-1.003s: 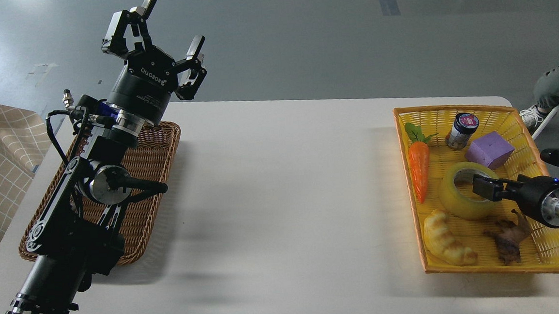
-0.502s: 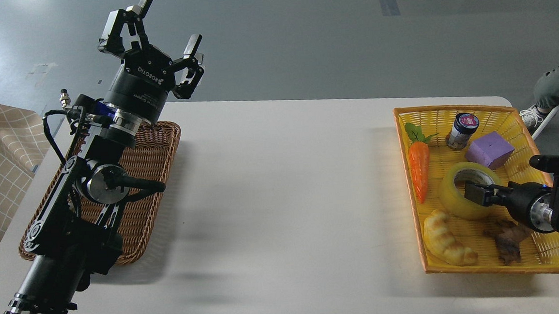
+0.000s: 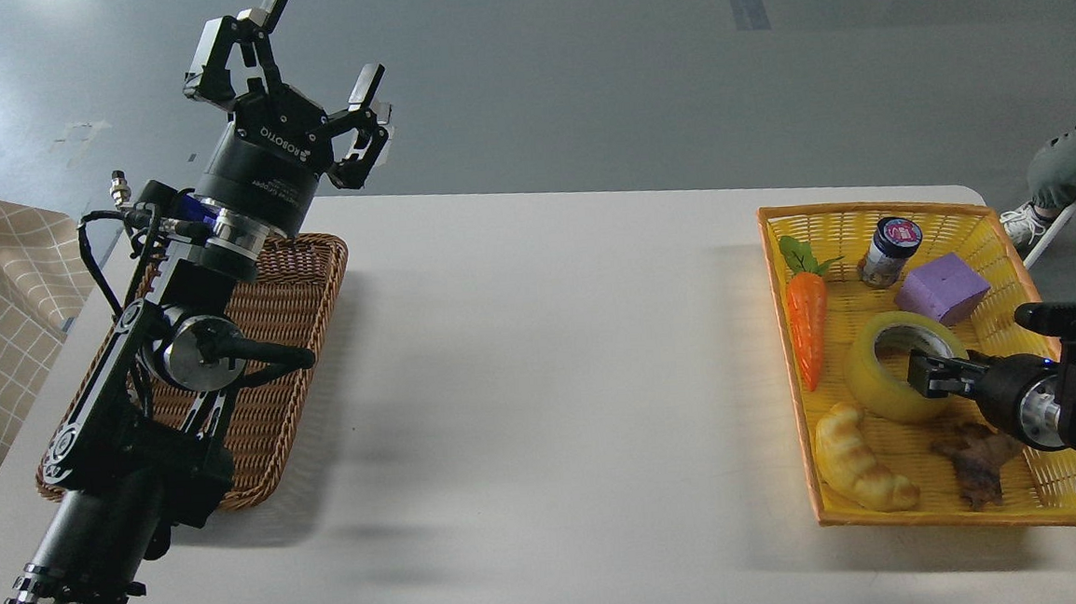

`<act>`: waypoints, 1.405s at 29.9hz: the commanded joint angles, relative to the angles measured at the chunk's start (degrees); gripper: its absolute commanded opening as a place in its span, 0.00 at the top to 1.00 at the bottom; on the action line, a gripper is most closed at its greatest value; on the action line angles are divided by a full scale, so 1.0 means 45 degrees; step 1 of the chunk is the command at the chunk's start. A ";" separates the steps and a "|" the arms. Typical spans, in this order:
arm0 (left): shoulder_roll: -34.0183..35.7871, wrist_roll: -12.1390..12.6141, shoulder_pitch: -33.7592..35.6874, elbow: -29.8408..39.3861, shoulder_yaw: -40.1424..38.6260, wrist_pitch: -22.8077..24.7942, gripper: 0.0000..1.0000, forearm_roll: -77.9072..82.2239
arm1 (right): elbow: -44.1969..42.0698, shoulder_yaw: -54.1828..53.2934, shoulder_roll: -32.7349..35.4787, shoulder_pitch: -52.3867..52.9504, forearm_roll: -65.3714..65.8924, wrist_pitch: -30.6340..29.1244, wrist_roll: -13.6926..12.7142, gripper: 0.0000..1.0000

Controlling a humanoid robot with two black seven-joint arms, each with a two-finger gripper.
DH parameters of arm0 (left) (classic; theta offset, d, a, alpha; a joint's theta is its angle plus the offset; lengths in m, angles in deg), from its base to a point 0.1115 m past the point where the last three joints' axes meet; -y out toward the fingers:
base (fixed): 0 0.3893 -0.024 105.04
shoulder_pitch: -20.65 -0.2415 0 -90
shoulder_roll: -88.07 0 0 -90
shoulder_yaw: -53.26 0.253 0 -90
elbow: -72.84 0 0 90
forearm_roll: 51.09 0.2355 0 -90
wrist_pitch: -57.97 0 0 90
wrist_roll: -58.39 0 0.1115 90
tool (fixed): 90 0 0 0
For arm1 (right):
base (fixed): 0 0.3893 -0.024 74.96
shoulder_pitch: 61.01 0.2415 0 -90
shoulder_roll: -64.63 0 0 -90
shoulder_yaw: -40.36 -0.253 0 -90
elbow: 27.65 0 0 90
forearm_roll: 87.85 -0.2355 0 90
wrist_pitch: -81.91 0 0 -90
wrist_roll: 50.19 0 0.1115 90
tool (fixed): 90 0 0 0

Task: Place and transfer tape with both arms
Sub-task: 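Insert the right gripper into the tape roll and close it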

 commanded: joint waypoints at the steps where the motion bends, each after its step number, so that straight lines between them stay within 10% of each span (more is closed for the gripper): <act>1: 0.0004 0.0013 0.0000 0.0001 0.0006 0.0000 0.02 0.0000 | 0.0020 -0.0020 -0.0016 0.0003 0.0000 0.0000 -0.0020 0.51; 13: 0.0082 0.0013 0.0000 -0.0039 0.0006 0.0000 0.02 0.0020 | 0.0039 -0.0020 -0.0035 0.0003 0.0000 0.0000 0.0000 0.52; 24: 0.0180 0.0013 0.0000 -0.0097 0.0006 -0.0020 0.02 0.0039 | 0.0059 0.0019 -0.0035 -0.0017 0.0000 0.0000 0.0000 0.92; 42: 0.0239 0.0013 -0.0176 -0.0097 0.0006 -0.0020 0.02 0.0059 | 0.0312 -0.0157 -0.0016 0.0042 -0.0237 0.0000 0.0273 0.93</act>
